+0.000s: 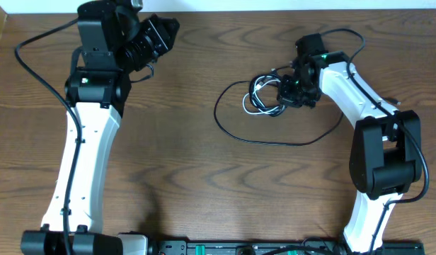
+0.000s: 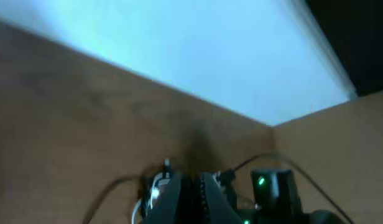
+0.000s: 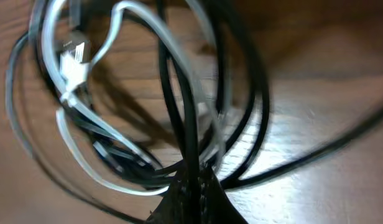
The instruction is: Untangle cables
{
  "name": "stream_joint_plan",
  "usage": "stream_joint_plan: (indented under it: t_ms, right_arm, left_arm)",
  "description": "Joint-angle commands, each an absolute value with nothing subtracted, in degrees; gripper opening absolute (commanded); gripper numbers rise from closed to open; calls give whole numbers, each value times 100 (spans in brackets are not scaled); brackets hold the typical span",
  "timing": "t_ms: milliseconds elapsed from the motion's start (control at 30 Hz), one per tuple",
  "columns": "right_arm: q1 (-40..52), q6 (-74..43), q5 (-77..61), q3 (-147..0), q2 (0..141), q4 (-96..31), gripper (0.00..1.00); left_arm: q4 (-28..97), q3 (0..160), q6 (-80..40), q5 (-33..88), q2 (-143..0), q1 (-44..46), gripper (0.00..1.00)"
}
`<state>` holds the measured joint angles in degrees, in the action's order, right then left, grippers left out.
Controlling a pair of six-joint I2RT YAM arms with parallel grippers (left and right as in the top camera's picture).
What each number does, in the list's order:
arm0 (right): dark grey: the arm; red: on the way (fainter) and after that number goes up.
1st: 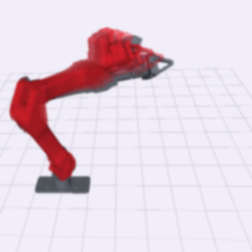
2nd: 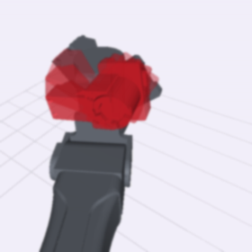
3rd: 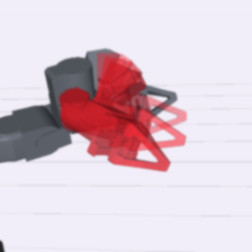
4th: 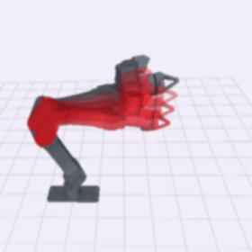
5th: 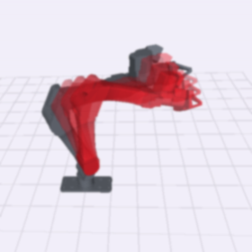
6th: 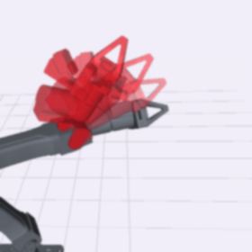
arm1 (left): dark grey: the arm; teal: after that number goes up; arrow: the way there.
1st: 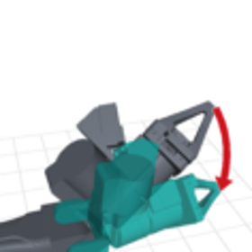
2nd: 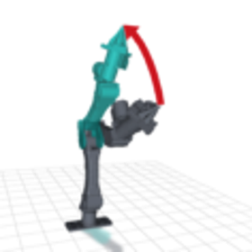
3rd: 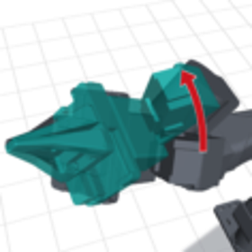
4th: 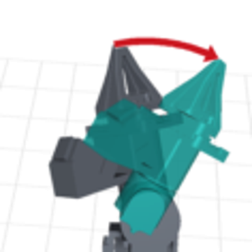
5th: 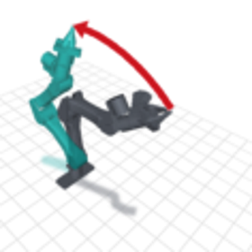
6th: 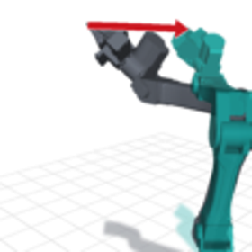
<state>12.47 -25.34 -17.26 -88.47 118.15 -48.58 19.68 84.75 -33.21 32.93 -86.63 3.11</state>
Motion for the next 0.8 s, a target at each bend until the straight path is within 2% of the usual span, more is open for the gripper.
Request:
stream_joint_plan:
  t_ms: [0, 133, 533, 767]
  right_arm:
    - [1332, -1612, -2467, -8840, 11799, -4792, 1]
    - [1369, -1437, -2775, -8868, 11751, -4803, 1]
    - [1179, -3, -5271, -8921, 10696, -4663, 1]
    - [952, -207, -5913, -8921, 10506, -4392, 1]
  left_arm:
    - [2237, 8475, -3186, 3402, -8892, 425, 7]
    - [2574, 8471, -3017, 3385, -9067, 622, 8]
    - [2827, 8464, -2764, 3389, -9487, 1310, 8]
    - [2829, 8464, -2268, 3389, -9504, 1863, 8]
